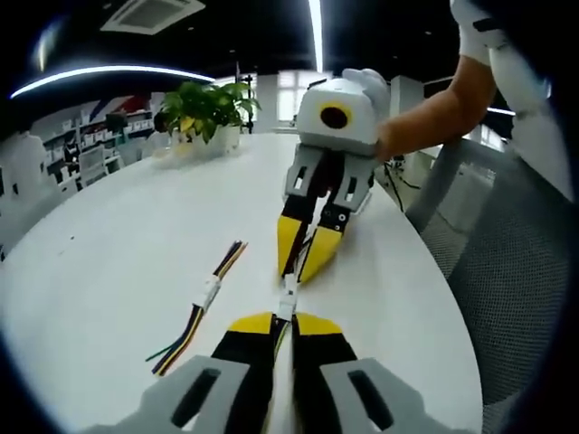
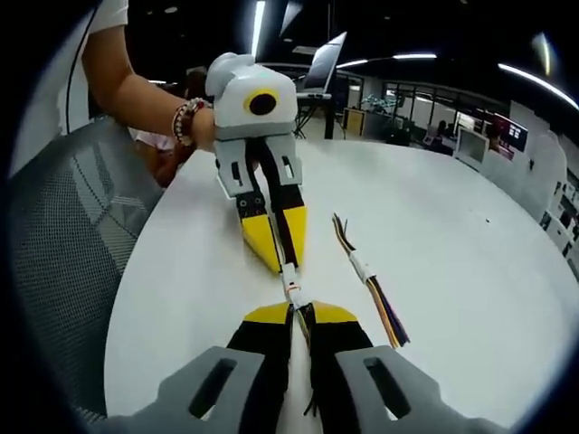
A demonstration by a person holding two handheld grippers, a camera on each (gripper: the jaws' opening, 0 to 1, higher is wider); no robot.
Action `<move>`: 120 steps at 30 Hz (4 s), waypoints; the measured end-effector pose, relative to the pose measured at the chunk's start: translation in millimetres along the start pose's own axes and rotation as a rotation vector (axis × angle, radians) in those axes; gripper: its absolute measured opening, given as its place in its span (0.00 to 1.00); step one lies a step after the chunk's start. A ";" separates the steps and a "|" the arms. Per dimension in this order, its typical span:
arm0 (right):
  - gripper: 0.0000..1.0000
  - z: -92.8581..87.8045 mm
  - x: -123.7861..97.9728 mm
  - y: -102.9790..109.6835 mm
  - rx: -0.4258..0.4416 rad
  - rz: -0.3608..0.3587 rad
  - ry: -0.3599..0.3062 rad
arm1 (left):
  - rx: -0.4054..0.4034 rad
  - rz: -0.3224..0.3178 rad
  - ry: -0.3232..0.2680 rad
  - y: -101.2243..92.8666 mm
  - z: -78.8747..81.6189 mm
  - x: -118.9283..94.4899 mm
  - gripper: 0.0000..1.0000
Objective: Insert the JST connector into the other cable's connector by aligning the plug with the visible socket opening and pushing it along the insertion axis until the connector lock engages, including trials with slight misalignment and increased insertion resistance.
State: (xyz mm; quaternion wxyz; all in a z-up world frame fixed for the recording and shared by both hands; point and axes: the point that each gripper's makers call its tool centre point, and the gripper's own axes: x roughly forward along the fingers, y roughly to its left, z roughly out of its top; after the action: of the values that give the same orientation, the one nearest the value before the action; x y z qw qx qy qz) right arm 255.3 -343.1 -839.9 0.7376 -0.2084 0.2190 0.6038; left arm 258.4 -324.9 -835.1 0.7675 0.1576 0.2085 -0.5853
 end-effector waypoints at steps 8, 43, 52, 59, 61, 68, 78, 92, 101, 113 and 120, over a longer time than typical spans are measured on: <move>0.03 1.7 -0.5 -2.9 0.024 -0.019 -0.004 | -0.029 0.022 -0.007 2.7 2.7 1.5 0.01; 0.02 5.3 6.1 -0.5 0.064 -0.021 -0.015 | -0.091 0.020 0.019 5.2 1.5 -0.3 0.00; 0.03 8.9 4.3 -7.8 0.058 -0.031 -0.035 | -0.051 0.035 0.001 11.6 5.4 -1.5 0.00; 0.03 12.4 9.6 -15.8 0.029 -0.036 -0.029 | -0.019 0.047 0.004 20.7 6.9 -3.1 0.00; 0.03 12.4 12.5 -17.9 0.011 -0.038 -0.022 | -0.008 0.043 0.014 24.5 5.0 -2.5 0.00; 0.03 11.7 15.3 -28.7 0.014 -0.046 -0.023 | -0.019 0.057 0.014 34.5 4.5 0.8 0.00; 0.04 5.3 20.3 -28.1 0.009 -0.043 -0.004 | -0.027 0.058 0.041 35.3 -3.0 6.8 0.00; 0.11 5.4 19.7 -24.9 0.100 -0.033 -0.022 | -0.053 0.073 0.041 37.7 -4.0 6.4 0.07; 0.13 5.7 8.4 -24.8 0.078 -0.048 -0.013 | -0.091 0.076 0.039 34.5 -0.8 0.2 0.09; 0.18 16.8 -2.9 -27.0 0.075 -0.079 -0.028 | -0.124 0.086 -0.022 31.2 21.8 -9.0 0.18; 0.22 26.2 -10.1 -28.2 0.090 -0.101 -0.045 | -0.123 0.113 -0.044 33.9 32.7 -16.9 0.34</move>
State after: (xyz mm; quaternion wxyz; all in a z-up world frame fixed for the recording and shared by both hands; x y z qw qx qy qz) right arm 283.0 -341.4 -811.5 0.7806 -0.1721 0.2184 0.5597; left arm 291.7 -317.7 -798.4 0.8120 0.1087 0.2179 -0.5304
